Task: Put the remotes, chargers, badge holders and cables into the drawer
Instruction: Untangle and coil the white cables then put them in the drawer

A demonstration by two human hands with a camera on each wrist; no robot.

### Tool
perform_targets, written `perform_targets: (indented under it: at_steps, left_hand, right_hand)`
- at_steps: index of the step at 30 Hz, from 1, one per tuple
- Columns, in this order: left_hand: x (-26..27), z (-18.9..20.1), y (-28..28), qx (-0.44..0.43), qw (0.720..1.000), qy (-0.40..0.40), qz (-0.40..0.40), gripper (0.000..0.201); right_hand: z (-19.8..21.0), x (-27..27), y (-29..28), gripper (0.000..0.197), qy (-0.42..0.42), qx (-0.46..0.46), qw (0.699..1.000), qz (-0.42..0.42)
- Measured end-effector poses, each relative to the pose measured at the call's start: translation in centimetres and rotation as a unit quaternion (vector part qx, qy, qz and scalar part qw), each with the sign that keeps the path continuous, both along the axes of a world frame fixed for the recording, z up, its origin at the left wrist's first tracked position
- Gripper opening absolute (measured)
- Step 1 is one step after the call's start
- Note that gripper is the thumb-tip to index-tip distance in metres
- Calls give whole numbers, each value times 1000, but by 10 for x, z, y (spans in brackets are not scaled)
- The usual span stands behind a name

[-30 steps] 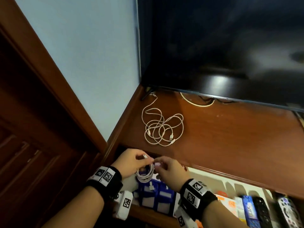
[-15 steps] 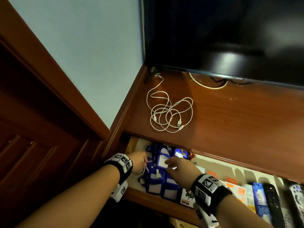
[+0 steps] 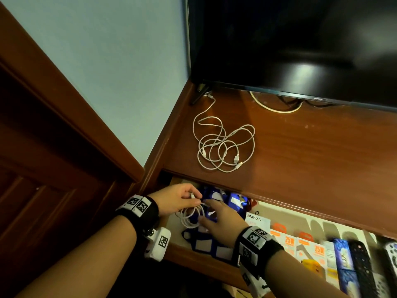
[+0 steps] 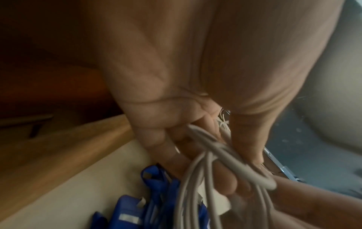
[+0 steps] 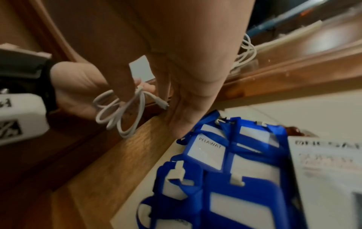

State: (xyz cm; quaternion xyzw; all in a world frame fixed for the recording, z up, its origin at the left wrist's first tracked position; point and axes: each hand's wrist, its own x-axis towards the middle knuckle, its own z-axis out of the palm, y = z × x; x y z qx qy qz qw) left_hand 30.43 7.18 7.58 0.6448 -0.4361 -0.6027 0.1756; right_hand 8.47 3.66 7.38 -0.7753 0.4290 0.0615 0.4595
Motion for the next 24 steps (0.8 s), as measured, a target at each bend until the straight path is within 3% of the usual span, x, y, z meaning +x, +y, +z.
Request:
perform_targets:
  at_steps: [2, 4, 9, 17, 24]
  left_hand:
    - [1, 3, 4, -13, 1000, 10, 25, 21]
    - [2, 6, 8, -28, 998, 19, 49, 23]
    - [-3, 14, 15, -65, 992, 7, 104, 26]
    - [-18, 30, 17, -131, 977, 34, 162, 24]
    - [-20, 55, 11, -172, 968, 60, 171, 15]
  right_hand:
    - [-2, 3, -2, 32, -30, 14, 999, -27]
    - [0, 5, -3, 20, -53, 47, 996, -49]
    - [15, 11, -1, 46, -93, 104, 987, -79]
    - [44, 19, -6, 15, -109, 161, 976, -92]
    - [68, 13, -24, 14, -165, 167, 961, -144]
